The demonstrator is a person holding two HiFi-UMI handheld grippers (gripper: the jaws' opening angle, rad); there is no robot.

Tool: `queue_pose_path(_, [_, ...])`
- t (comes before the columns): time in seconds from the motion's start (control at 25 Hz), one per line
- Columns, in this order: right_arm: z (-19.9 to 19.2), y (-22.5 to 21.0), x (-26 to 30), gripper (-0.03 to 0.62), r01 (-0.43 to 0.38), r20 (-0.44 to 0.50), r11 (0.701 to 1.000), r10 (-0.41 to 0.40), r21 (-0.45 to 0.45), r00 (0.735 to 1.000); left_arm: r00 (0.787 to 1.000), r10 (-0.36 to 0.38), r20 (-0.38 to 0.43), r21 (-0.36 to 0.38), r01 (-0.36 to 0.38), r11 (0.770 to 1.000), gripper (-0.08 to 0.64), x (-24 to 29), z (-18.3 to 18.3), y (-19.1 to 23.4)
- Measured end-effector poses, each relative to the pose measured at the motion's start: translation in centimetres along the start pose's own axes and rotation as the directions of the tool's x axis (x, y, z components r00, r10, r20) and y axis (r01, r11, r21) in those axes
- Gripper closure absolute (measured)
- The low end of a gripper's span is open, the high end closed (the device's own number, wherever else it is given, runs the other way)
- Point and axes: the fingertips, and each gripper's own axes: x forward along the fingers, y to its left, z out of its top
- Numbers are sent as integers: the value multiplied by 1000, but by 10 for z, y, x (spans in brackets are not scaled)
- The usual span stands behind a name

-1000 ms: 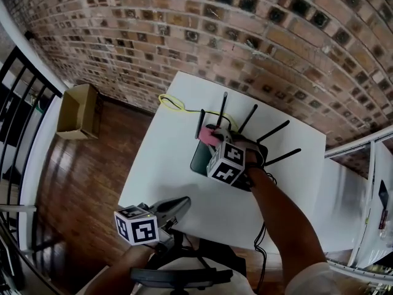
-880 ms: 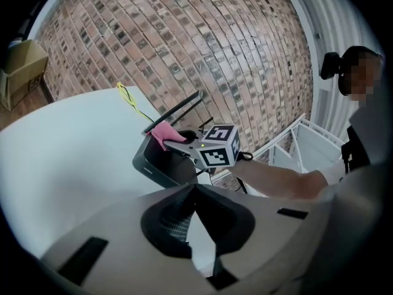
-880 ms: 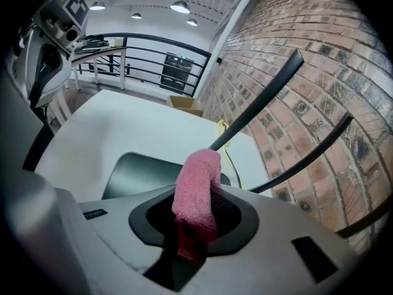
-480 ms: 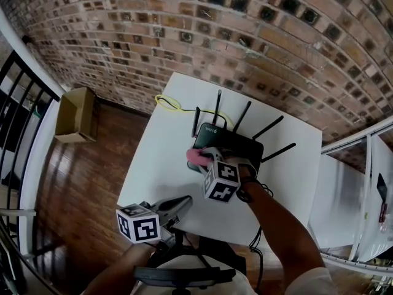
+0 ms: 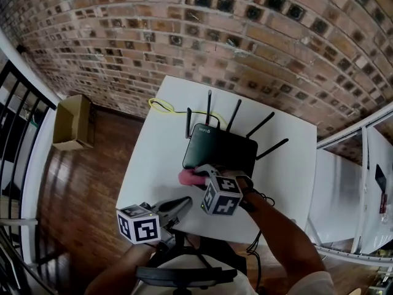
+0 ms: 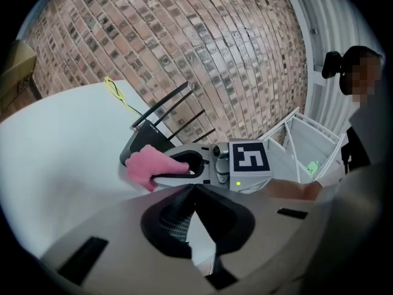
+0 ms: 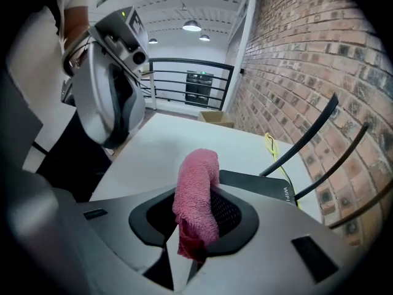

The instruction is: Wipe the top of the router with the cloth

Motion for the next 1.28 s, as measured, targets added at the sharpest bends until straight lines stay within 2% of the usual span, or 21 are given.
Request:
queue_pose_path(0.16, [-7, -11, -17, 468, 18, 31, 998, -20, 57, 999, 1000, -9, -15, 2, 9, 1000, 558, 8, 0, -3])
queue_pose_path(0.32, [-29, -49, -30, 468, 126, 11, 981, -128, 145, 992, 999, -18, -27, 6, 18, 1000, 557, 19, 3, -6])
queue_pose_path(0.48, [-58, -101, -42, 468, 290, -50, 926, -286, 240, 957, 999, 19, -36, 27, -18, 999, 557, 33, 9, -4])
queue_pose_path(0.64, [-77, -140, -45, 468, 384, -99, 880, -371, 279, 923, 995, 68, -66, 99, -62, 993, 558, 54, 15, -3])
queue_pose_path(0.76, [-86, -159, -43, 468, 410, -124, 865, -391, 288, 912, 992, 92, -91, 134, -79, 988, 558, 69, 18, -3])
queue_pose_path(0.92, [-96, -174, -35, 468, 416, -147, 861, -389, 294, 909, 991, 92, -97, 147, -77, 986, 558, 85, 23, -5])
queue_pose_path(1.12, [-101, -182, -25, 468, 409, -166, 871, -376, 273, 912, 989, 99, -112, 131, -84, 988, 557, 96, 23, -1])
queue_pose_path(1.28, [-101, -176, -19, 468, 374, -168, 894, -340, 249, 925, 987, 98, -126, 137, -81, 987, 557, 100, 19, 0])
